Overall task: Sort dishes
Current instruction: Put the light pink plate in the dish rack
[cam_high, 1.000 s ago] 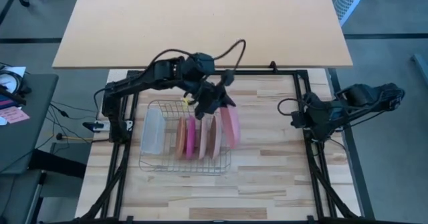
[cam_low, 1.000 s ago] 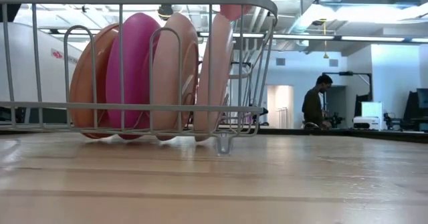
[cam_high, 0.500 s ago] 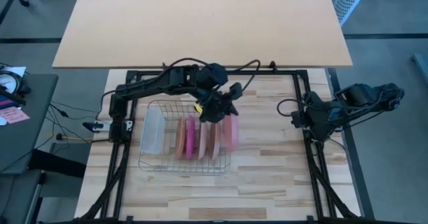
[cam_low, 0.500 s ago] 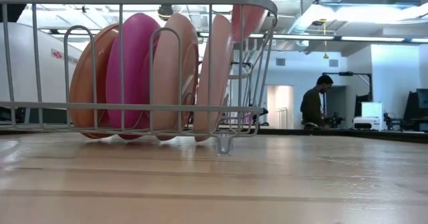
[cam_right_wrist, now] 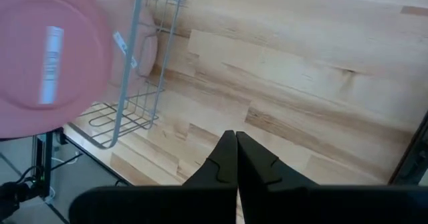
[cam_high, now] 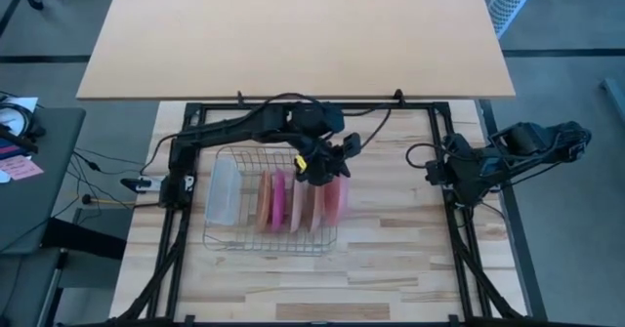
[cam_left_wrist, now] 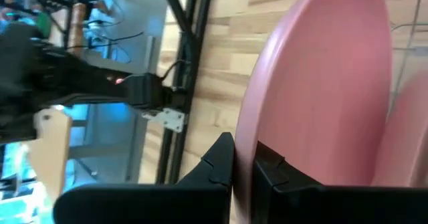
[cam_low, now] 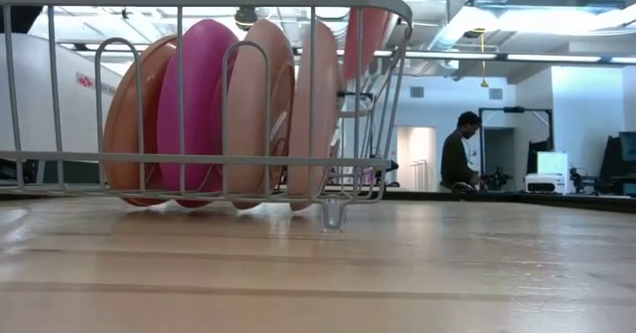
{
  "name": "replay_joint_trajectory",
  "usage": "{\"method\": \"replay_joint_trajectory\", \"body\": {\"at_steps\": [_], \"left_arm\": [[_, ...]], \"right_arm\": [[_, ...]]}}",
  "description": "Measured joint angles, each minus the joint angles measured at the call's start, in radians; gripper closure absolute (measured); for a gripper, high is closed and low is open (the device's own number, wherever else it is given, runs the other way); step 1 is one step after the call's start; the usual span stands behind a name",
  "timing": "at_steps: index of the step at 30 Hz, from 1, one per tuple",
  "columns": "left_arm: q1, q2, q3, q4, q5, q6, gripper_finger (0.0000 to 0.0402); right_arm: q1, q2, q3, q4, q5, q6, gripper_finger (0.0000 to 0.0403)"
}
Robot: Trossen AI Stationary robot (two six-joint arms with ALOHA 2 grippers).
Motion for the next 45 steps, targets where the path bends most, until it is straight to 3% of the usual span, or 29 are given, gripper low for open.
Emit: {"method": "replay_joint_trajectory", "body": {"at_steps": [11, 26, 38, 45], "left_arm": [[-0.002, 0.084, -0.001, 0.010, 0.005, 0.021, 0.0395], [-0.006, 0.077, 0.000, 0.001, -0.033, -0.066, 0.0395], [-0.011, 0.085, 0.000, -0.019, -0.032, -0.015, 0.0387], [-0.021, 0.076, -0.001, 0.084, -0.038, -0.069, 0.0383]], "right_arm": [[0.000, 0.023, 0.000, 0.029, 0.022, 0.014, 0.0401], [0.002, 0.054, 0.000, 0.038, 0.022, 0.009, 0.0401], [0.002, 0.051, 0.000, 0.034, 0.022, -0.005, 0.0401], [0.002, 0.051, 0.000, 0.043, 0.022, 0.001, 0.0401]]}}
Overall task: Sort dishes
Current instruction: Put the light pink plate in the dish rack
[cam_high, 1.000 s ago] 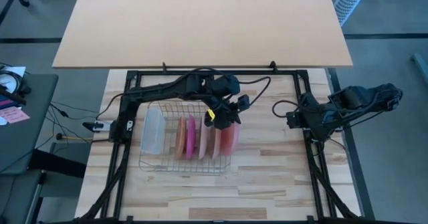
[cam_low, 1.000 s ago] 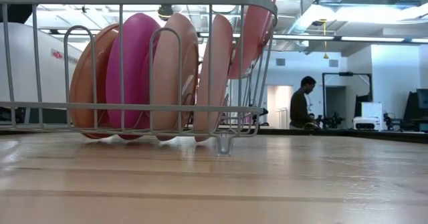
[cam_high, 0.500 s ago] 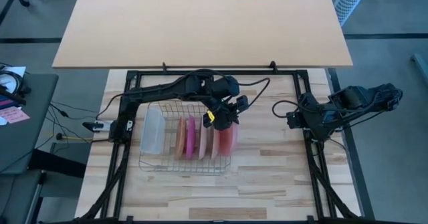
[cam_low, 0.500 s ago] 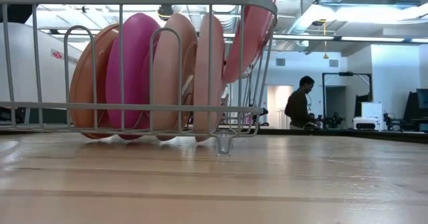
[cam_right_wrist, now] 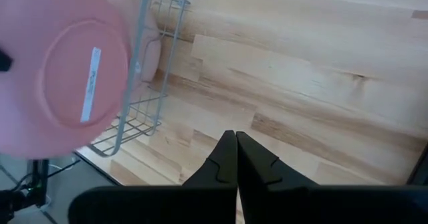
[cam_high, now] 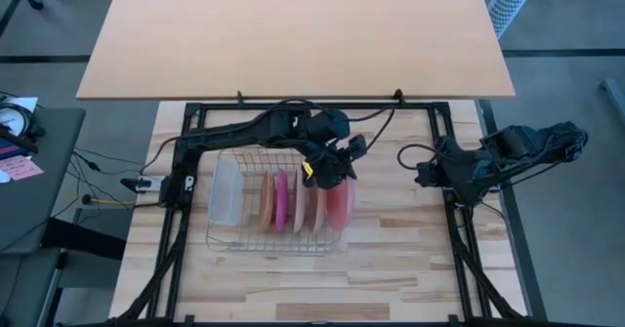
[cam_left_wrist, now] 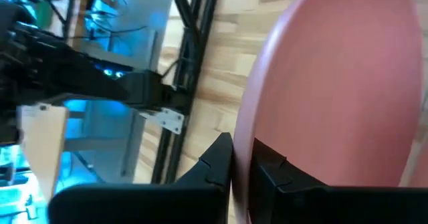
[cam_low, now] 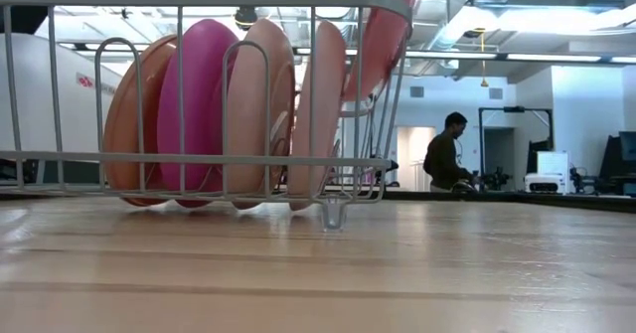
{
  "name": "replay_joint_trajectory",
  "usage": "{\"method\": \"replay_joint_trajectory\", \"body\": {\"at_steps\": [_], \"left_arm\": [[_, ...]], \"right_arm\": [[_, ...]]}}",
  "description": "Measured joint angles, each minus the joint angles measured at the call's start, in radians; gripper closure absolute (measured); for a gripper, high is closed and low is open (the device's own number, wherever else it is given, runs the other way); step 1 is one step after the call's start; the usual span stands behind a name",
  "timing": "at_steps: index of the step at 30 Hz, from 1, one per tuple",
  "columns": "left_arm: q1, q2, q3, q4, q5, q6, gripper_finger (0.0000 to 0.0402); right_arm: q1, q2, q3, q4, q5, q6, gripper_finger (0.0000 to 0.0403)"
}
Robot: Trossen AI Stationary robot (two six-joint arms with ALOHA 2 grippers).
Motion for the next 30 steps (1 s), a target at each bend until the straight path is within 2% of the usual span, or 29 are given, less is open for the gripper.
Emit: {"method": "replay_joint_trajectory", "body": {"at_steps": [5, 17, 24, 30], "left_arm": [[0.001, 0.000, 0.001, -0.015, 0.000, -0.027, 0.0395], [0.000, 0.007, 0.001, -0.055, 0.003, -0.012, 0.0392], [0.000, 0.007, 0.001, -0.065, 0.000, 0.004, 0.0370], [0.000, 0.007, 0.001, -0.030, -0.006, -0.010, 0.0380]], "right_arm": [[-0.001, 0.000, 0.000, 0.093, 0.002, 0.002, 0.0401], [-0.015, 0.056, 0.000, 0.241, 0.005, -0.041, 0.0401], [-0.029, 0.113, 0.000, 0.273, 0.005, -0.069, 0.0400], [-0.029, 0.131, 0.000, 0.280, 0.005, -0.069, 0.0400]]}}
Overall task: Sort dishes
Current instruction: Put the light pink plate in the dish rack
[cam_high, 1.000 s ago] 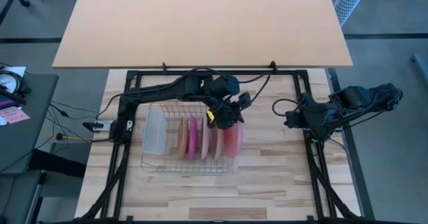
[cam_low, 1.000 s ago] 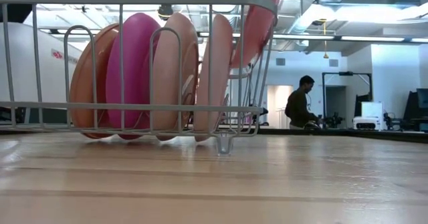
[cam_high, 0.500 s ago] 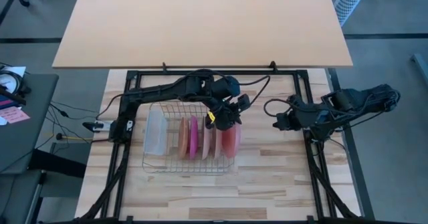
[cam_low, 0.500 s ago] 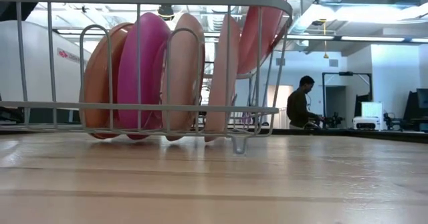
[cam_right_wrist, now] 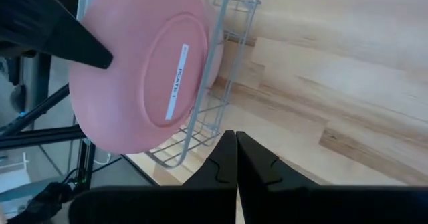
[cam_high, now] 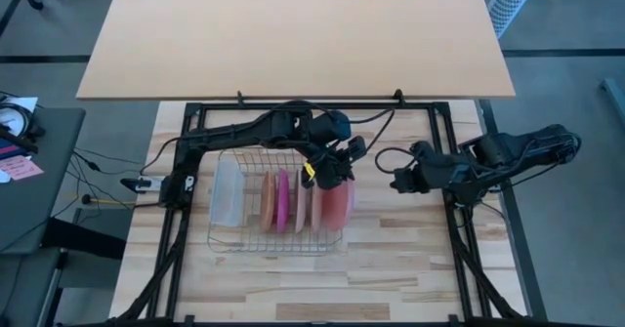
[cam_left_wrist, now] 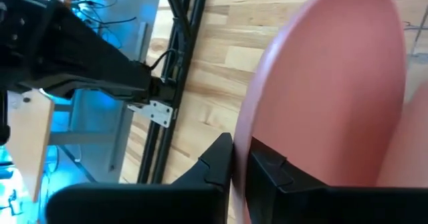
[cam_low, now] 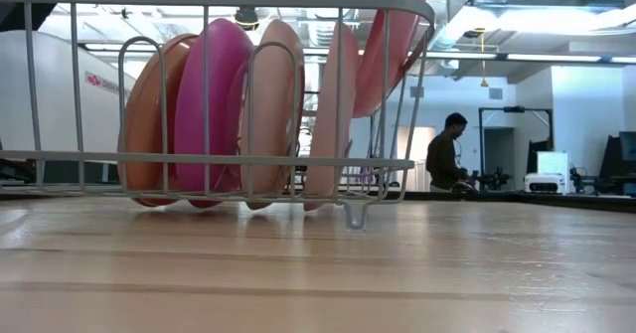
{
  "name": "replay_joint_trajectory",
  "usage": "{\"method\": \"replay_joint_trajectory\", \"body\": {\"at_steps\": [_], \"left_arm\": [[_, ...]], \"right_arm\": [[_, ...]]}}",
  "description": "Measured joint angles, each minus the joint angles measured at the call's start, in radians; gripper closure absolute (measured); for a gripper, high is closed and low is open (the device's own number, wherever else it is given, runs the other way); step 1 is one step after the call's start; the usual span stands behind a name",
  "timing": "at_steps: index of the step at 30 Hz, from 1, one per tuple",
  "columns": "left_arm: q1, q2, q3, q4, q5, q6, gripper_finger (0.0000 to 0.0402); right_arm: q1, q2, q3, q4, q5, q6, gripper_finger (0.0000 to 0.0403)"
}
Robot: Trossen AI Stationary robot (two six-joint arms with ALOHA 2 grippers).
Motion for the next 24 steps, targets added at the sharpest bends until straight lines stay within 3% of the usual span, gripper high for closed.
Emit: {"method": "replay_joint_trajectory", "body": {"at_steps": [10, 18, 24], "left_arm": [[0.001, 0.000, 0.000, -0.003, -0.003, -0.043, 0.0382], [0.001, 0.000, 0.000, -0.020, -0.005, -0.068, 0.0382], [0.001, 0.000, 0.000, -0.020, -0.005, -0.068, 0.0381]], "right_arm": [[-0.002, 0.011, 0.000, 0.220, 0.000, 0.033, 0.0386], [-0.013, 0.100, 0.000, 0.402, -0.011, 0.039, 0.0249], [-0.022, 0.170, 0.000, 0.436, -0.025, 0.067, 0.0142]]}}
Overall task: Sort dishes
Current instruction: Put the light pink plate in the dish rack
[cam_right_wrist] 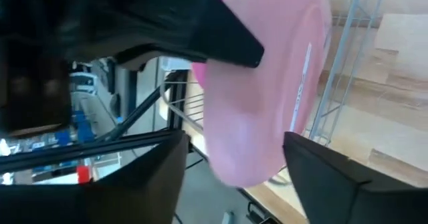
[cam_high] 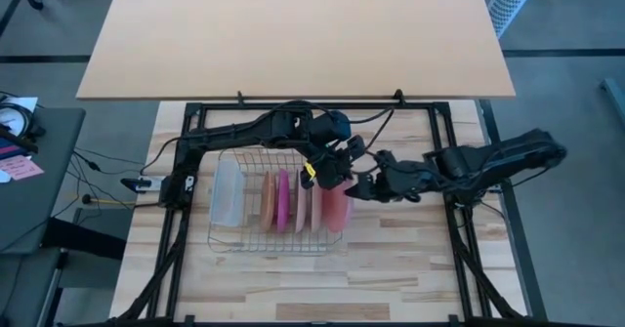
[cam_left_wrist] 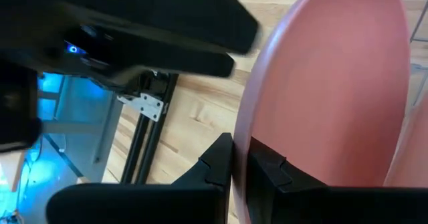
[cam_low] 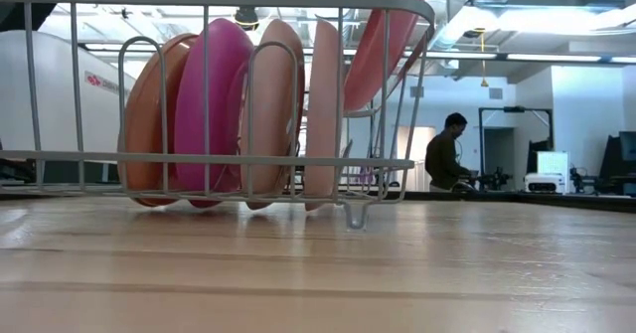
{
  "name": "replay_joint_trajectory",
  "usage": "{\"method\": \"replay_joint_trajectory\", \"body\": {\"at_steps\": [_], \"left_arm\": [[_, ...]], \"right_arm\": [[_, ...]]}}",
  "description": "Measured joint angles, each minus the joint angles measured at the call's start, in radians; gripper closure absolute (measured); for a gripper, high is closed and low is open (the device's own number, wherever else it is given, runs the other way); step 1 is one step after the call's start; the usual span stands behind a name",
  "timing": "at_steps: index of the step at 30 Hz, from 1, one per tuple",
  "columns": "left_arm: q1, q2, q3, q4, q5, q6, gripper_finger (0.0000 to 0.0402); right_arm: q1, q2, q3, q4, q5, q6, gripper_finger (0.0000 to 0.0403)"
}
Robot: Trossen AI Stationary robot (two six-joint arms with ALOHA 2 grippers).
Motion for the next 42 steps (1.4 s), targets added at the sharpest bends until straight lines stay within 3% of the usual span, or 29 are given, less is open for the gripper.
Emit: {"method": "replay_joint_trajectory", "body": {"at_steps": [7, 19, 42], "left_arm": [[0.000, 0.000, 0.000, 0.002, 0.000, 0.011, 0.0381], [0.000, 0.000, 0.000, 0.045, 0.000, 0.018, 0.0381], [0.000, 0.000, -0.001, 0.046, -0.003, -0.018, 0.0366]], "right_arm": [[-0.027, 0.065, 0.000, 0.030, -0.010, -0.051, 0.0113], [-0.084, 0.067, 0.000, 0.027, -0.028, -0.127, 0.0113], [-0.083, 0.067, 0.000, 0.025, -0.034, -0.165, 0.0118]]}}
